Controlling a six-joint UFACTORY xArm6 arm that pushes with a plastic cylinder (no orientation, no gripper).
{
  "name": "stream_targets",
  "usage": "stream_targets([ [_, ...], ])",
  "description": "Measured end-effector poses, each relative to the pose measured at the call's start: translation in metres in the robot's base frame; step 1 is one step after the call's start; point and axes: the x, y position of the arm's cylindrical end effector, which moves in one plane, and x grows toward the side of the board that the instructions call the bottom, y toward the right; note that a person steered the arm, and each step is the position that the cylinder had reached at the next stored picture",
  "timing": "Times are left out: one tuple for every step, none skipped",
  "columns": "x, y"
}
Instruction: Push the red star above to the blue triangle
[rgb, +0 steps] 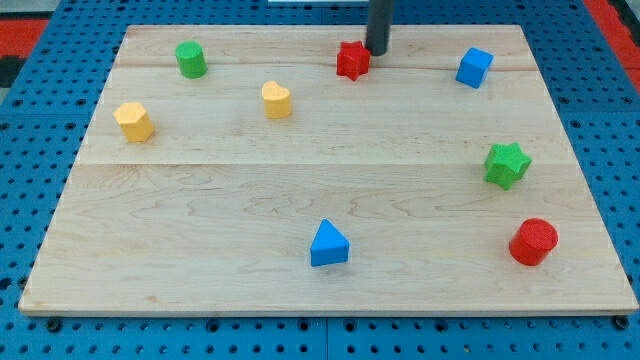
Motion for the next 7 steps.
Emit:
stream_targets([
  [0.0, -0.01],
  [-0.01, -0.032],
  [0.02, -0.057],
  [0.078, -0.061],
  [0.094, 0.024],
  [0.094, 0.132],
  [0.094, 0.186],
])
